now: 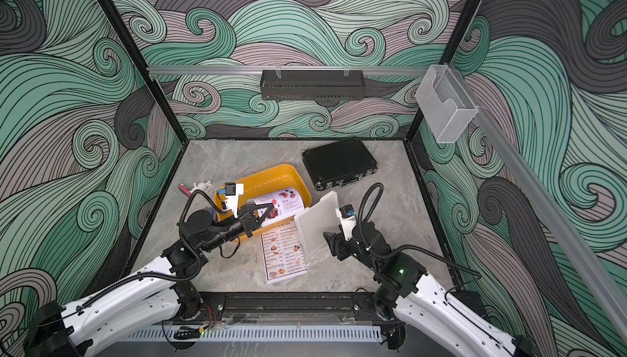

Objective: Replace the menus in the menu holders
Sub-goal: Insert the menu into the menu holder.

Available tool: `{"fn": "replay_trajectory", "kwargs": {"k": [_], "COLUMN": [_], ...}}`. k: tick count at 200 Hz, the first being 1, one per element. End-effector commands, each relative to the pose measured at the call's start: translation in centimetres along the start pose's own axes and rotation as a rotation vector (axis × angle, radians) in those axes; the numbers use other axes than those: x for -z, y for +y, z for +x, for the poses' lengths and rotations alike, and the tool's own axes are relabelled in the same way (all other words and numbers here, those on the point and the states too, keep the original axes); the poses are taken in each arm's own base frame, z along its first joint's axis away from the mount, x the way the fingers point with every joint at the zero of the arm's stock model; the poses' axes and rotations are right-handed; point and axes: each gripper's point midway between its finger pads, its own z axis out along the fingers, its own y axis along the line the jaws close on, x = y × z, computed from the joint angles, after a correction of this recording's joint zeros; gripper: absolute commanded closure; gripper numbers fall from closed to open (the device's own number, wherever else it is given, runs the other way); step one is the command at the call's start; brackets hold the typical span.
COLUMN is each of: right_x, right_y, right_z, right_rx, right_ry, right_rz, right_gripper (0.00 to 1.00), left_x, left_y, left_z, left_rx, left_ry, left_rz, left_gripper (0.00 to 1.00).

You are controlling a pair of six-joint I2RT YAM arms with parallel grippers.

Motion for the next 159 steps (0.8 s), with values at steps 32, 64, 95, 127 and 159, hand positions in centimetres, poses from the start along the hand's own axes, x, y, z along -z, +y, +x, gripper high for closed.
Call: {"fn": "replay_trajectory", "kwargs": {"k": [32,64,95,127,159], "right_x": [0.5,0.6,0.5,0.6,0.5], "right_y": [0.4,0.4,0.4,0.4,0.4], "right_z": [-0.9,-1.0,-0.9,-1.0,-0.9], "right_rx": [0.007,0.007,0.008,0.007,0.007], "right_ry": [-0.016,-0.019,-0.016,-0.019,-0.017], "right_rz": [-0.012,-0.013,-0.012,-0.013,-0.014], "right_gripper": [0.35,0.35,0.35,0.35,0.35], "left_x": [0.3,0.3,0.4,0.6,0.9], "left_y": [-0.7,-0.3,-0.5,-1.1,-1.2], "left_z": [-0.6,-0.2,-0.4,-1.2,-1.3], "left_rx": [0.016,0.022,0.022,0.022,0.025], "left_ry": [-0.033,-0.024,-0.034,-0.058,-0.059], "left_rz": [0.025,0.015,0.022,0.039,0.037], "left_gripper": [1.00,1.00,1.00,1.00,1.00]}}
